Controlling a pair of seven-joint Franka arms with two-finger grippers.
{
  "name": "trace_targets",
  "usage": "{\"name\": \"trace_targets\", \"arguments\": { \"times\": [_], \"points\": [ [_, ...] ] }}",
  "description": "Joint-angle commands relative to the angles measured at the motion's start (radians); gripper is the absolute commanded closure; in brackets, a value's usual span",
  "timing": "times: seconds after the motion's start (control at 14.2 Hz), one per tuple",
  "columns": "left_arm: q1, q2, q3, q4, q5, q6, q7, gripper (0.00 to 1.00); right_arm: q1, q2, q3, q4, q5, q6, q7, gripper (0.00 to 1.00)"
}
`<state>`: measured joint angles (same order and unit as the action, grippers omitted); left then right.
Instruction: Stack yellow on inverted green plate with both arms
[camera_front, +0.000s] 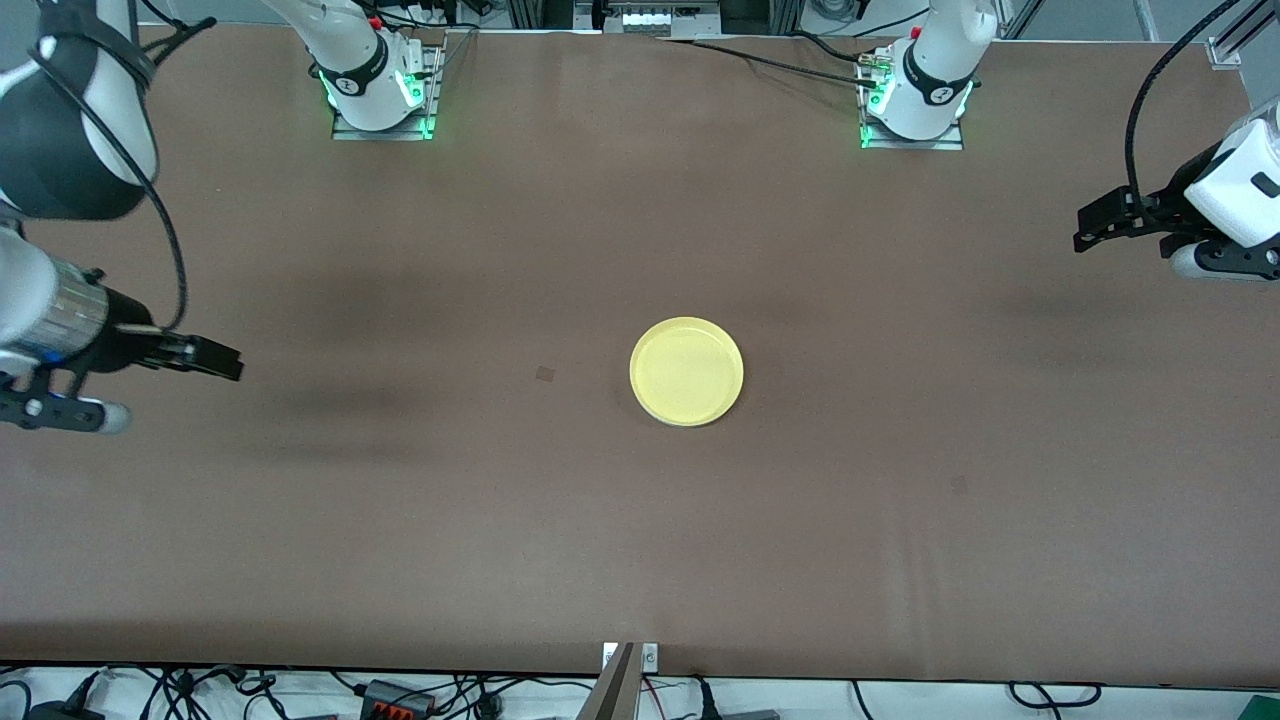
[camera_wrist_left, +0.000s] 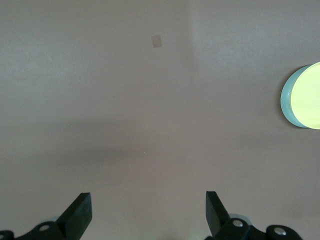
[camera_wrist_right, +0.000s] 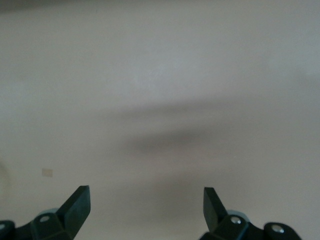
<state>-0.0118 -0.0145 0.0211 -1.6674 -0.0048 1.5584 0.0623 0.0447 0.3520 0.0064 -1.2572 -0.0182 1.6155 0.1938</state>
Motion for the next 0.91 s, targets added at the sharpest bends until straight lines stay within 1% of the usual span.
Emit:
{"name": "trace_targets", "arguments": {
  "times": [0.0,0.14,0.28,0.42,0.49,0.7,0.84],
  "points": [
    [0.007,0.005,-0.006,0.024,-0.012,-0.018,0.021,0.00,-0.068,-0.102,0.023,-0.054,-0.014,0.009,-0.028,0.00],
    [0.007,0.001,-0.004,0.020,-0.012,-0.015,0.021,0.00,-0.101,-0.142,0.023,-0.088,-0.014,0.014,-0.103,0.00],
    [0.007,0.001,-0.006,0.020,-0.011,-0.015,0.021,0.00,-0.112,-0.153,0.014,-0.093,-0.013,0.011,-0.184,0.00],
    [0.007,0.002,-0.006,0.021,-0.011,-0.015,0.022,0.00,-0.111,-0.157,-0.009,-0.094,-0.013,0.000,-0.195,0.00],
    [0.007,0.004,-0.006,0.023,-0.011,-0.015,0.022,0.00,-0.112,-0.163,-0.011,-0.099,-0.014,-0.009,-0.197,0.00],
    [0.007,0.005,-0.004,0.024,-0.011,-0.012,0.024,0.00,-0.114,-0.179,-0.013,-0.100,-0.023,-0.116,-0.214,0.00],
    [0.007,0.005,-0.004,0.024,-0.011,-0.009,0.024,0.00,-0.111,-0.212,-0.013,-0.148,-0.026,-0.103,-0.211,0.00]
  ]
}}
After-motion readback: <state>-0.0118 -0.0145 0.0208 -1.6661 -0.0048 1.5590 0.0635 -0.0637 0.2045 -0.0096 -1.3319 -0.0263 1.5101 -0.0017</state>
